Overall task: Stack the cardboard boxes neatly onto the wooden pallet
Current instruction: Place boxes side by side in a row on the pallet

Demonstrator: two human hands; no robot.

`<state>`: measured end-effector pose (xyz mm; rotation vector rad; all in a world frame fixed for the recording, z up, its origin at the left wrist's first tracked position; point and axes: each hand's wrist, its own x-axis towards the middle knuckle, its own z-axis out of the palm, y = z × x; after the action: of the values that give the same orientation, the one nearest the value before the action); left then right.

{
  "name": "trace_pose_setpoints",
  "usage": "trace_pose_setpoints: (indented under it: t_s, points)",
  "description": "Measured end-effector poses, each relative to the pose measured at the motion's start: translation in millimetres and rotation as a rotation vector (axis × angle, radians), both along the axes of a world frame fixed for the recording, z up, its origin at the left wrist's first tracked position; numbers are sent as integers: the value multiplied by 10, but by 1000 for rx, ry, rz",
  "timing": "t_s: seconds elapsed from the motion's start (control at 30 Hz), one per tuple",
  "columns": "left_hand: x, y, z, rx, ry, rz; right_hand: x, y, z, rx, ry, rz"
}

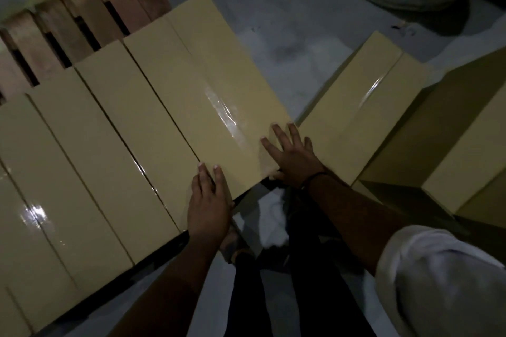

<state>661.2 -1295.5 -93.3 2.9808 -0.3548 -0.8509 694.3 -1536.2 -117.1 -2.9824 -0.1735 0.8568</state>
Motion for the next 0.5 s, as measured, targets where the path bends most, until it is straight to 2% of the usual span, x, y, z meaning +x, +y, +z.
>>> trace_pose_setpoints:
  t_s: [0.17, 0.27, 0.37, 0.43, 0.5]
  points:
    - [26, -2, -5, 16, 21, -6, 49, -11, -49, 48, 7, -8]
    - [34, -34, -10, -36, 22, 34, 3, -57, -53, 182, -41, -78]
    - [66, -72, -17, -73, -30, 58, -48, -114, -123, 501, -341, -418]
    - [127, -158, -24, -63, -62, 16, -77, -184, -217, 590, -489, -755]
    - [234, -310, -31, -70, -78, -18, -110, -298, -261, 639, -538, -1083]
